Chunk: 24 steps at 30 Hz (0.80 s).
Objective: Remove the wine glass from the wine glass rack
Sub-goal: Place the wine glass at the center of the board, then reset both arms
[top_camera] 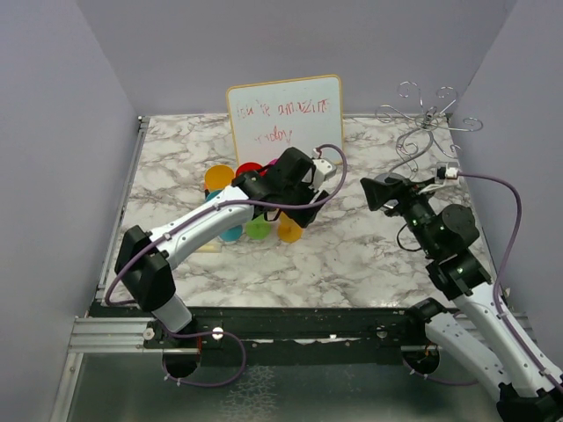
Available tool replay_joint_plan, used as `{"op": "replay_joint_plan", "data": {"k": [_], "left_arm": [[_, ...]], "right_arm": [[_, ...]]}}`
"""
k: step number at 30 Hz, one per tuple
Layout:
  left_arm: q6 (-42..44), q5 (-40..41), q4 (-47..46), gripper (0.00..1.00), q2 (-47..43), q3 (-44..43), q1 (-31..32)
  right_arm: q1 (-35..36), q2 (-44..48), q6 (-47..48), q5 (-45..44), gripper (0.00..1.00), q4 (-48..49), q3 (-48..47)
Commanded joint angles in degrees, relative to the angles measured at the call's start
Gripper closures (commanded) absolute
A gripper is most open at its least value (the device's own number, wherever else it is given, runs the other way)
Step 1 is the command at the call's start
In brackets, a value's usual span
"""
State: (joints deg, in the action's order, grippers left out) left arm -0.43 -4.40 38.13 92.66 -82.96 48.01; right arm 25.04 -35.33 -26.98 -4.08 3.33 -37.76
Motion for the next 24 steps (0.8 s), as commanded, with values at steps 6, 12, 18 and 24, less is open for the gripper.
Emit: {"op": "replay_joint_plan", "data": {"k": [6,12,18,24], "left_arm": [[-1.9,4.0,-3.0,0.02,-12.0,-1.0,-0.6],[-5.7,2.3,-4.2,0.01,-16.6,-1.9,-8.3],[-8.6,-1.8,-5.1,0.01,-21.1,0.7,-18.2],[-10.1,3.8,-4.0,0.01,-24.0,1.7,-23.5]], "right_arm": [[0.0,-6.4,3.9,14.1,0.15,1.6,-7.8],[-0.1,-21.5,10.9,22.3,0.10,-9.9,-25.9],[-0.1,-29.6,14.3,22.5,0.13,-9.3,-34.0],[-0.1,-39.0,19.3,18.4,0.11,-17.1,-46.3]]}}
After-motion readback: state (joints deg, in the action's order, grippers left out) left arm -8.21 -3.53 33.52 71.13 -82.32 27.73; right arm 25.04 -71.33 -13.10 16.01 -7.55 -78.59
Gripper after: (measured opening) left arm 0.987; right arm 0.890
